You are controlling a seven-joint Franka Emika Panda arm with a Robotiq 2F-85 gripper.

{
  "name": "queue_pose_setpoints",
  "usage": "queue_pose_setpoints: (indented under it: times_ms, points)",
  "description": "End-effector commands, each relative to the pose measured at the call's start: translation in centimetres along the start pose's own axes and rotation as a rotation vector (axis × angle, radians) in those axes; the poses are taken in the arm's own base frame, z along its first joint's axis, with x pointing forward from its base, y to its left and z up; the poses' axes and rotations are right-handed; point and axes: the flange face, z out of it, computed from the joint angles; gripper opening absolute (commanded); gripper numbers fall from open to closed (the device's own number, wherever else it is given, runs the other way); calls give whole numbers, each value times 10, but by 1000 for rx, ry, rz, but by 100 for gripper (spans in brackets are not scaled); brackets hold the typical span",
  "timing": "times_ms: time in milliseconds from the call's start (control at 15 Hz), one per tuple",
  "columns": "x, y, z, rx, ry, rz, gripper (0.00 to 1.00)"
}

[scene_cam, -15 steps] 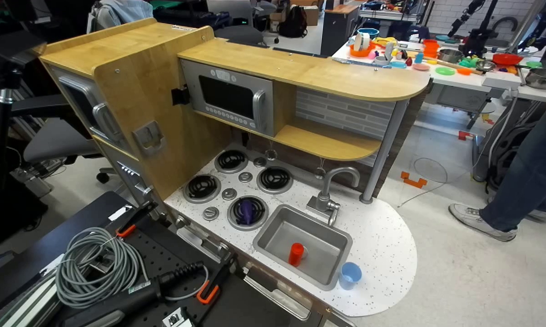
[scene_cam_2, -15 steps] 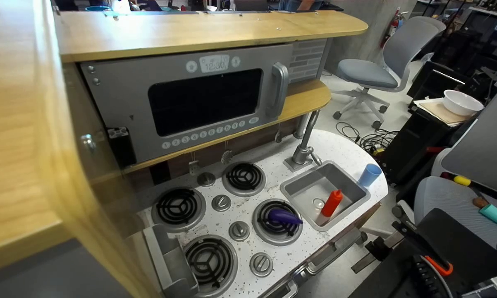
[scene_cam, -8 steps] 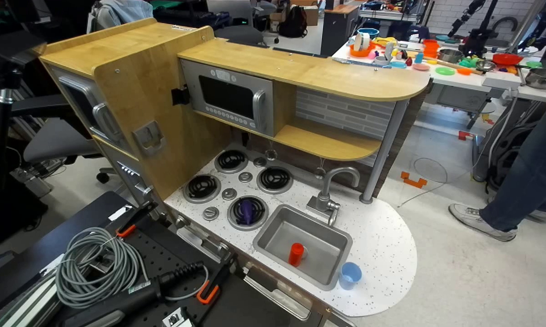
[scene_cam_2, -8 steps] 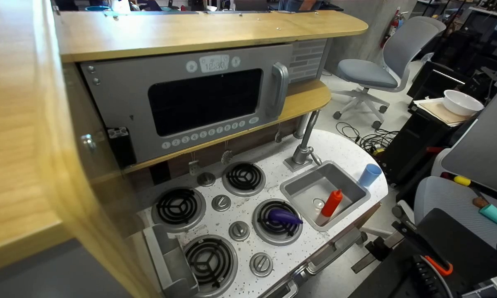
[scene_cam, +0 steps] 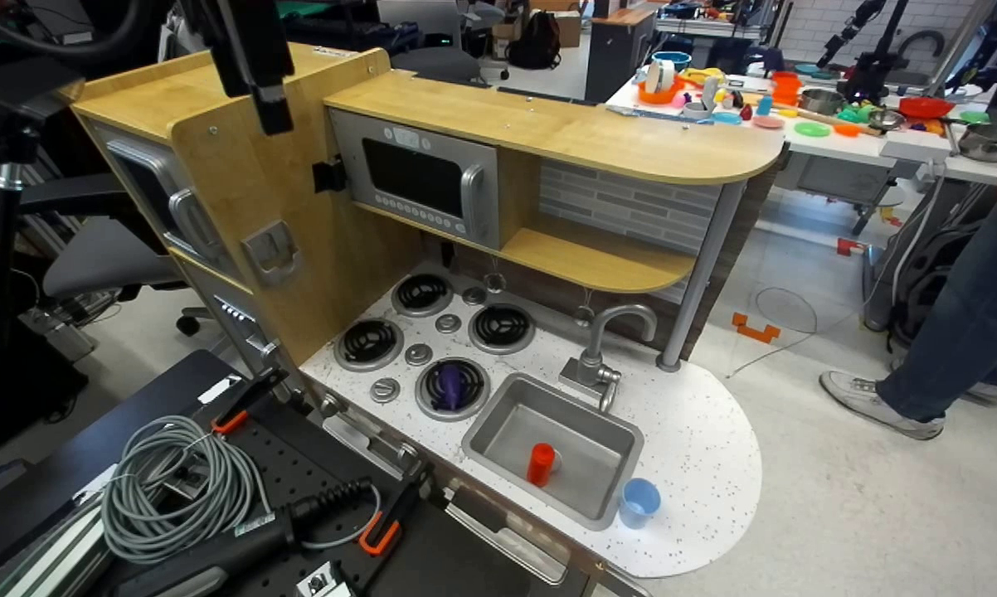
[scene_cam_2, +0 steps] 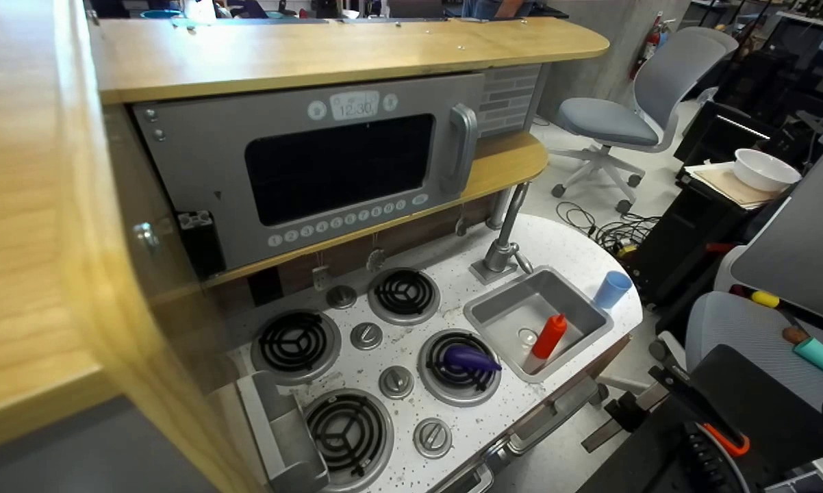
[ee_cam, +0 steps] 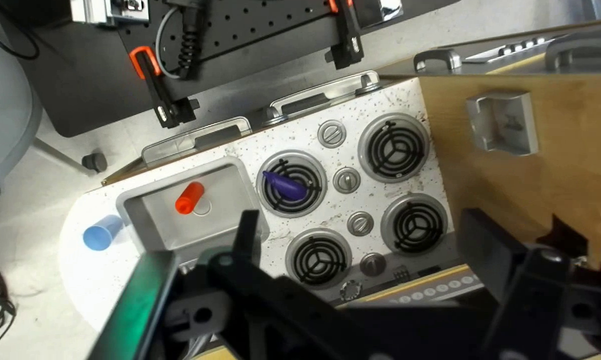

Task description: Put the blue cup in the sink

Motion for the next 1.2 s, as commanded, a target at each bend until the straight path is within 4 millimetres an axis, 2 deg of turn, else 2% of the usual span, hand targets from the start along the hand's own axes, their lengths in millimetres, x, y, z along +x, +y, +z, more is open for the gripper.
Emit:
queue_pose_setpoints:
  times_ms: [0, 133, 400, 800, 1133]
  points:
    - [38, 17, 31, -24, 21, -2, 100]
    - [57, 32, 53, -60, 51, 2, 100]
    - [93, 78, 92, -134, 69, 42, 100]
    - [129, 154, 146, -191, 25, 64, 100]
    - [161, 213, 208, -183, -1, 66, 100]
